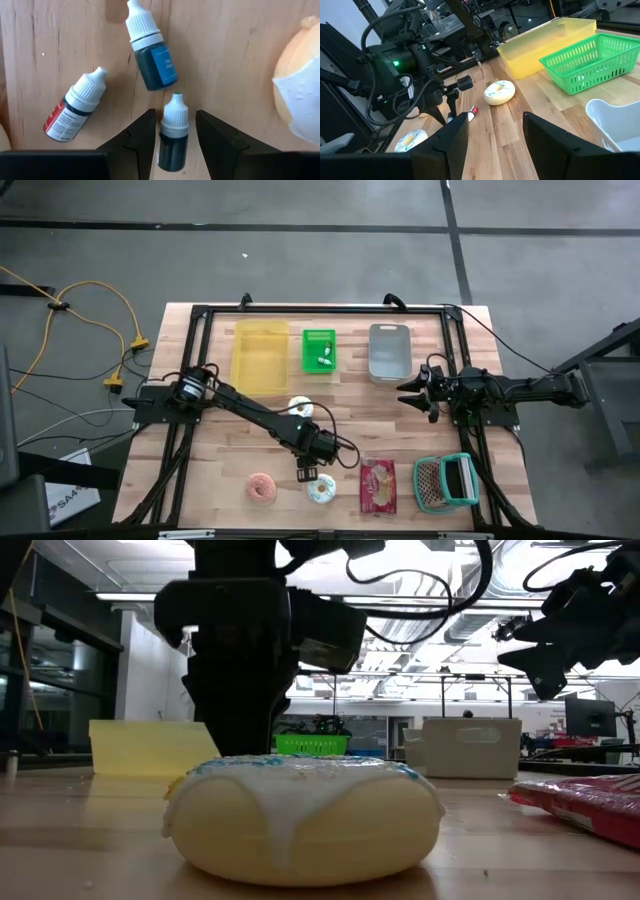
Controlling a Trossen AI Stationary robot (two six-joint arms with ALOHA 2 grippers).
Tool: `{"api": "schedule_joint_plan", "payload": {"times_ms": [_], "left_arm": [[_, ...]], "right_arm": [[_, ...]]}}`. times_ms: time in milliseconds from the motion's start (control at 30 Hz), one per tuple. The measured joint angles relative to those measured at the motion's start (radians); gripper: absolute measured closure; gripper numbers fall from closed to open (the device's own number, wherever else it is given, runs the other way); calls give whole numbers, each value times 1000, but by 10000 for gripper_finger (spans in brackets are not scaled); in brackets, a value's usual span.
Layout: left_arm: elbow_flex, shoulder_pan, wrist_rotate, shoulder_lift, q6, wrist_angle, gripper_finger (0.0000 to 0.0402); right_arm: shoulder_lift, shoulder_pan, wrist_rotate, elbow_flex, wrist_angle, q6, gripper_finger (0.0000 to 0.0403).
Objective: Pick & Place Food Item
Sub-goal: Put the green food coloring bottle into the green bin
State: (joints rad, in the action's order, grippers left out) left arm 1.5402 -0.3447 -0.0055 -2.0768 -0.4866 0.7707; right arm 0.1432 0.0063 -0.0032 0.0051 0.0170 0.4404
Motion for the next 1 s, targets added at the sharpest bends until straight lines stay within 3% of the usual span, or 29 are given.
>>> {"api": "schedule_joint_plan", "payload": {"times_ms": [467, 800, 1000], "left_arm": [[0, 0, -5, 0, 0, 4, 267], [0, 0, -9, 0, 0, 8, 317], [0, 0, -8, 0, -3, 7, 328]], "right_arm": [[0, 0, 0, 0, 0, 0, 228], [0, 0, 0, 0, 0, 0, 228], [0, 0, 0, 0, 0, 0, 228]]}}
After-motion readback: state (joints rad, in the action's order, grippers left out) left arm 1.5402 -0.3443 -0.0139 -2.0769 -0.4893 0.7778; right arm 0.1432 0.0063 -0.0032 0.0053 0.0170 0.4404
